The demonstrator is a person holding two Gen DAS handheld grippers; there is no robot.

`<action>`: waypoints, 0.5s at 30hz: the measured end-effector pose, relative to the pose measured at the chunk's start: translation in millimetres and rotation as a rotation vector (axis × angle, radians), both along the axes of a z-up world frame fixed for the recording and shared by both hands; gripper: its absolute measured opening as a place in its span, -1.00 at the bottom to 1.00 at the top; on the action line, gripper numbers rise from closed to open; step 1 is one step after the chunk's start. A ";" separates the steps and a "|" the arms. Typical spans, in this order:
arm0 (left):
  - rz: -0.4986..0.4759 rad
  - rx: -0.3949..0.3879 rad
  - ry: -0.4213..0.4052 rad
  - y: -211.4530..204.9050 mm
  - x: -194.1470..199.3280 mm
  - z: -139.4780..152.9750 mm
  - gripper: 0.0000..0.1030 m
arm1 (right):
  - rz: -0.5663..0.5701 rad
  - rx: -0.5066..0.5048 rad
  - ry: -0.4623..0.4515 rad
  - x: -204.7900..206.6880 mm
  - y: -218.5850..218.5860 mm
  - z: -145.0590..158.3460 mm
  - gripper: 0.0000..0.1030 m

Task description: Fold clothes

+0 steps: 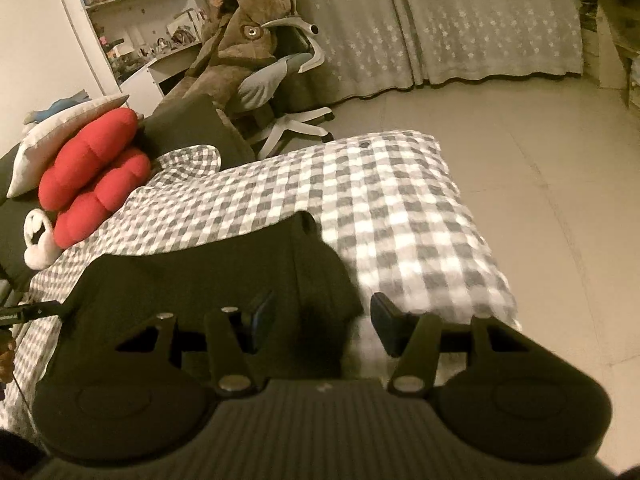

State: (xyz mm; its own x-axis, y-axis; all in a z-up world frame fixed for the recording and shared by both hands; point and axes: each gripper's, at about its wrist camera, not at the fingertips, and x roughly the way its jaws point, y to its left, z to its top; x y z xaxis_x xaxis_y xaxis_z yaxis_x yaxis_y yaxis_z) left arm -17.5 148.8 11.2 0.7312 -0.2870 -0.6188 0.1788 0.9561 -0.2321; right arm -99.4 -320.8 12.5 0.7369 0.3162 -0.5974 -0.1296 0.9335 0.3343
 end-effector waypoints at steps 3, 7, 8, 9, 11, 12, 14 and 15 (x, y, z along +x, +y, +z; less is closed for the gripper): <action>0.030 -0.041 -0.022 0.1 24.7 -5.2 0.31 | 0.006 0.000 0.007 22.1 7.8 -7.3 0.10; 0.038 -0.086 -0.013 2.4 55.8 -15.3 0.20 | 0.024 -0.018 0.007 50.5 14.7 -17.5 0.10; 0.035 -0.095 -0.008 2.9 62.1 -18.1 0.15 | 0.029 -0.020 0.006 56.9 16.0 -20.1 0.10; 0.032 -0.100 -0.008 2.9 66.7 -20.7 0.13 | 0.037 -0.018 0.005 62.3 17.1 -23.0 0.10; 0.024 -0.117 -0.017 3.1 74.1 -25.5 0.09 | 0.058 -0.017 -0.003 71.7 19.0 -28.8 0.09; 0.019 -0.130 -0.025 4.2 76.9 -27.0 0.07 | 0.066 -0.019 -0.012 74.6 20.3 -30.8 0.08; 0.004 -0.155 -0.032 4.7 81.1 -29.7 -0.09 | 0.085 -0.021 -0.036 79.0 23.2 -32.5 0.05; -0.003 -0.168 -0.034 4.8 83.6 -30.9 -0.15 | 0.094 -0.020 -0.042 81.4 24.4 -32.5 -0.01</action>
State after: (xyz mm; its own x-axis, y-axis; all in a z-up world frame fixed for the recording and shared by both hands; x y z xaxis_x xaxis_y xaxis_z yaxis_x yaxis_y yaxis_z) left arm 66.1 153.6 -19.7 0.7499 -0.3862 -0.5371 0.1917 0.9039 -0.3823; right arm -18.0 -296.4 -20.1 0.7291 0.3734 -0.5735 -0.2301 0.9230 0.3085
